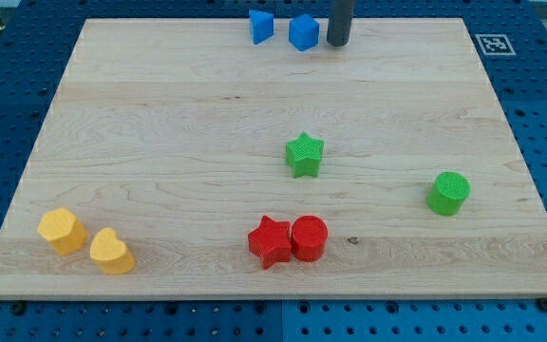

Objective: Slide the green star towards the center left

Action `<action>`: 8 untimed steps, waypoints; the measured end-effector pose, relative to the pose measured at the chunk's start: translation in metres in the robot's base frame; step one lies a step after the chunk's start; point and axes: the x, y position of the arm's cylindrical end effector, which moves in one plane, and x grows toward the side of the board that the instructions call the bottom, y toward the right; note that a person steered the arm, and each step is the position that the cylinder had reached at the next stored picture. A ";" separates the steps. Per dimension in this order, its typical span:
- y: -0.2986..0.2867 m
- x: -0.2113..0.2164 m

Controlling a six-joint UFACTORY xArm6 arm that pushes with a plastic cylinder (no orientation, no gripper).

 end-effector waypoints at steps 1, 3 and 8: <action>-0.013 0.000; -0.047 0.000; 0.004 0.169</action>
